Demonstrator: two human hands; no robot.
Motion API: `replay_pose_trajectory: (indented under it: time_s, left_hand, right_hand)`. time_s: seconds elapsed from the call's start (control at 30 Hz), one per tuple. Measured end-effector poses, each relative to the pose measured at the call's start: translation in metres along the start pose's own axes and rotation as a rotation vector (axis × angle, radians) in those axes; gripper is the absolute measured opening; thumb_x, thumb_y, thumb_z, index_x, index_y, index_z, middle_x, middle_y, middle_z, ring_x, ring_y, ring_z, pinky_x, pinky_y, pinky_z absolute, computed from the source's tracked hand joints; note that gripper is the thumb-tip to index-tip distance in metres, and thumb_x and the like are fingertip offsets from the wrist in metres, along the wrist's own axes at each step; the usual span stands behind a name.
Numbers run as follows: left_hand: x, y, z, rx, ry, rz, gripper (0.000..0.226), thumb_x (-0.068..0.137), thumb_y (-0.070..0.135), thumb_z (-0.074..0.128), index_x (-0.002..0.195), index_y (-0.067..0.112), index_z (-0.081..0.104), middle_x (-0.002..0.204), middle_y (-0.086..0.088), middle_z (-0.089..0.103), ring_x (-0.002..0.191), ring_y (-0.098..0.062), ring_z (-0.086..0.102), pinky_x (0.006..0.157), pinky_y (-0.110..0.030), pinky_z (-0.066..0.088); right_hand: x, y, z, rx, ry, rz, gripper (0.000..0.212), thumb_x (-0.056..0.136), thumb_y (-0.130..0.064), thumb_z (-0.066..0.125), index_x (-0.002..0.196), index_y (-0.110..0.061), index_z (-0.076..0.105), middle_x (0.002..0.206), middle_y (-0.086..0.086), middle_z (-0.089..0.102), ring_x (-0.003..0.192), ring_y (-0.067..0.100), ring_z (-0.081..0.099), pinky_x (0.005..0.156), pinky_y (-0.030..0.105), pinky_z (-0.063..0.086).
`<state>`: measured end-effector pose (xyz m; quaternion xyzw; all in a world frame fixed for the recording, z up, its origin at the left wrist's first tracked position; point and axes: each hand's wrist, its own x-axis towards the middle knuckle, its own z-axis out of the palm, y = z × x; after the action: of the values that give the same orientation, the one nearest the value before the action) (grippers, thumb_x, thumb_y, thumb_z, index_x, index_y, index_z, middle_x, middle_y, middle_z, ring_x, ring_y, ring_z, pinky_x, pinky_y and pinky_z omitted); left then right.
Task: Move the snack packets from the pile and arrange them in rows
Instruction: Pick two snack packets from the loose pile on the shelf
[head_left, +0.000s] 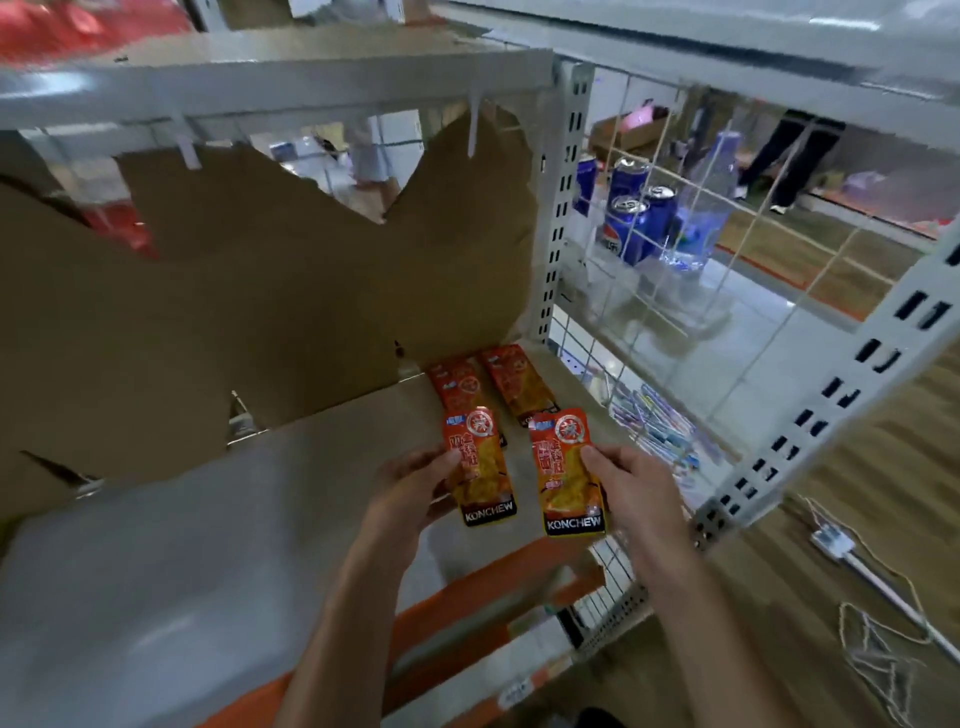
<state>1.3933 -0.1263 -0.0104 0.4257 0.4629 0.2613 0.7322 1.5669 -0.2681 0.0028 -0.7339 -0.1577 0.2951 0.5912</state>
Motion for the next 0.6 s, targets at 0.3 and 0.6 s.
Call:
replay_pose_trajectory:
  time_s: [0.3, 0.6]
  left_hand:
    - [0.011, -0.009, 0.006, 0.006, 0.172, -0.007, 0.016, 0.082, 0.014, 0.078, 0.097, 0.010, 0.073, 0.090, -0.010, 0.076, 0.075, -0.016, 0.070, 0.062, -0.026, 0.056]
    - [0.039, 0.005, 0.002, 0.027, 0.173, 0.002, 0.016, 0.084, 0.010, 0.077, 0.098, 0.004, 0.073, 0.091, -0.015, 0.076, 0.077, -0.021, 0.073, 0.068, -0.031, 0.059]
  right_hand:
    - [0.059, -0.002, 0.012, -0.196, -0.071, 0.022, 0.015, 0.094, -0.035, 0.063, 0.086, -0.025, 0.072, 0.081, -0.006, 0.075, 0.076, 0.014, 0.071, 0.071, 0.036, 0.057]
    - [0.104, -0.012, 0.036, -0.265, -0.053, 0.047, 0.021, 0.077, -0.048, 0.064, 0.082, -0.030, 0.074, 0.084, 0.000, 0.074, 0.081, 0.021, 0.070, 0.078, 0.046, 0.059]
